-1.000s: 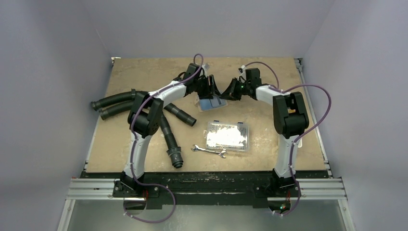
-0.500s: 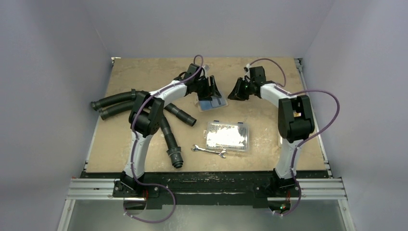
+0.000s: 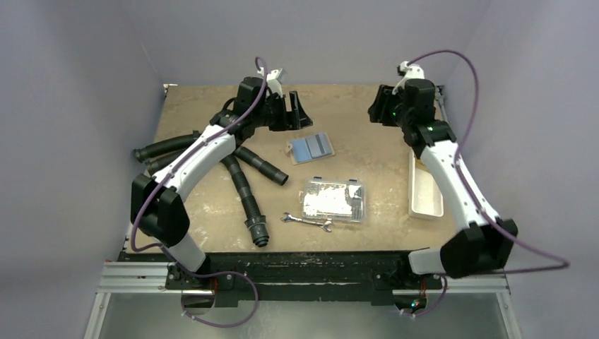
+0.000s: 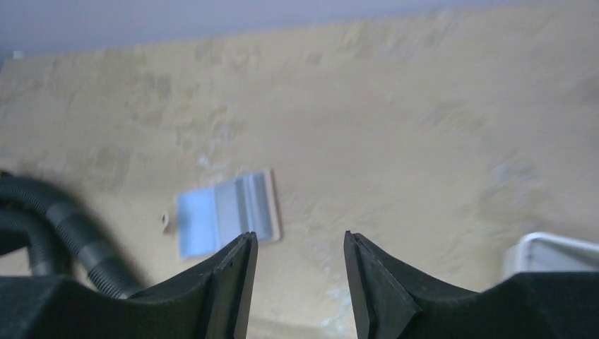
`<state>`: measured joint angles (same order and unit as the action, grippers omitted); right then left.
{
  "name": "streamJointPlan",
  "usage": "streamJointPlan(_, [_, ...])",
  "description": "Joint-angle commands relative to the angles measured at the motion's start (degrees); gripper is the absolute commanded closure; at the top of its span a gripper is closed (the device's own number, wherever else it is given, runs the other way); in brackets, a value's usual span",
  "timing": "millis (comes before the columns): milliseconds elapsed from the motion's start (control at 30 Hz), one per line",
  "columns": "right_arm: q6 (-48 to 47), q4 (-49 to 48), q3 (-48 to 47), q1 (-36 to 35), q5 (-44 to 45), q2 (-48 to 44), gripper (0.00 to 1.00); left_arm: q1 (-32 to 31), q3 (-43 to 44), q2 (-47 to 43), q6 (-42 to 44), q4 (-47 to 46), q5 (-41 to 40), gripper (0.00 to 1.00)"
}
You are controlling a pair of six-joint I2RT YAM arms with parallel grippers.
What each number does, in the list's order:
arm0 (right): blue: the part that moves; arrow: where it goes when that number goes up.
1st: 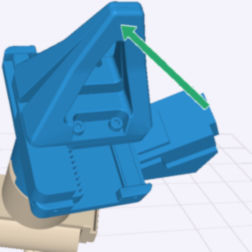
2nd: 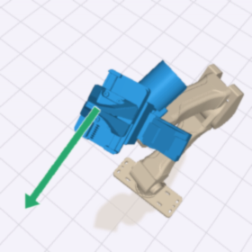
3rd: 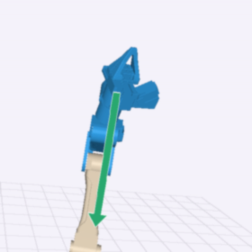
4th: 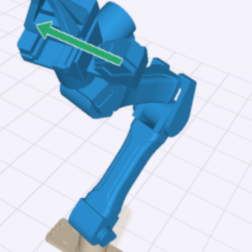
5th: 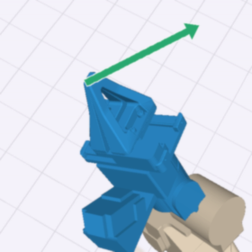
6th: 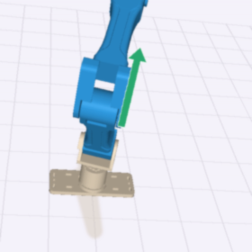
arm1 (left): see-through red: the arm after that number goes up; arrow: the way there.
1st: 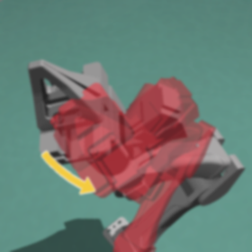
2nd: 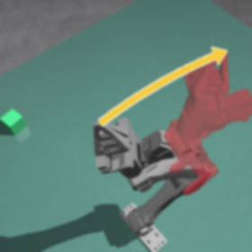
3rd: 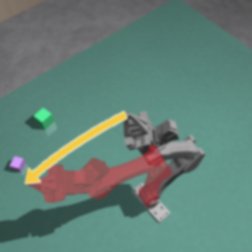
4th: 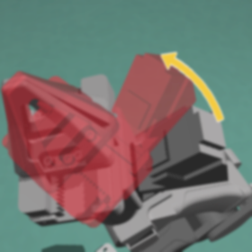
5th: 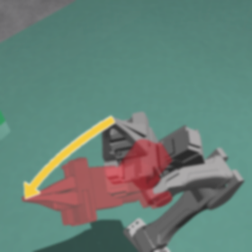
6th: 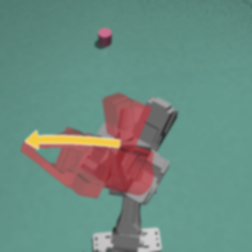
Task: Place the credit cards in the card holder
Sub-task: Insert the credit card into the card holder, then pick up the credit card from the storage box.
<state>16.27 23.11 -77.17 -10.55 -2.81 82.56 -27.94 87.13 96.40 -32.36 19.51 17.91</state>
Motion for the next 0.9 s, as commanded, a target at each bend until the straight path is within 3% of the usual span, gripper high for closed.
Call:
streamJointPlan(0, [-9.40, -1.46, 0.37, 0.04, 14.55, -10.50, 0.43, -0.52, -5.19, -2.25, -2.14, -4.50, 4.12, 0.26])
streamJointPlan(100, [-17.33, -5.89, 3.96, 0.02, 21.92, -16.16, 0.40, -0.53, -5.83, -2.53, -3.51, -5.07, 5.15, 0.26])
streamJointPlan(167, [-22.22, -11.56, 8.23, 0.53, 28.41, -19.84, 0.31, -0.53, -6.44, -2.53, -4.40, -5.92, 6.09, 0.26])
streamJointPlan(200, [-24.70, -13.77, 11.86, 1.59, 27.64, -21.55, 0.27, -0.53, -6.76, -2.53, -5.09, -6.34, 6.63, 0.26])
streamJointPlan(300, [-42.03, -19.42, 21.03, 6.70, 17.27, -26.88, 0.30, -0.68, -7.82, -2.45, -6.77, -7.97, 8.52, 0.26])
streamJointPlan(400, [-46.53, -24.45, 25.90, 15.42, 10.72, -28.84, 0.29, -1.06, -8.10, -2.56, -7.38, -8.69, 9.59, 0.26])
streamJointPlan(600, [-57.50, -20.67, 29.52, 26.09, -0.36, -25.56, 0.24, -1.25, -7.74, -3.52, -6.70, -8.25, 9.70, 0.26])
streamJointPlan(733, [-64.43, -19.33, 31.48, 31.86, -8.21, -23.97, 0.13, -1.67, -7.68, -3.23, -6.89, -8.22, 10.21, 0.26])
streamJointPlan(867, [-75.08, -9.92, 29.86, 36.53, -15.54, -18.84, 0.13, -1.72, -7.96, -2.43, -7.71, -9.05, 11.71, 0.26])
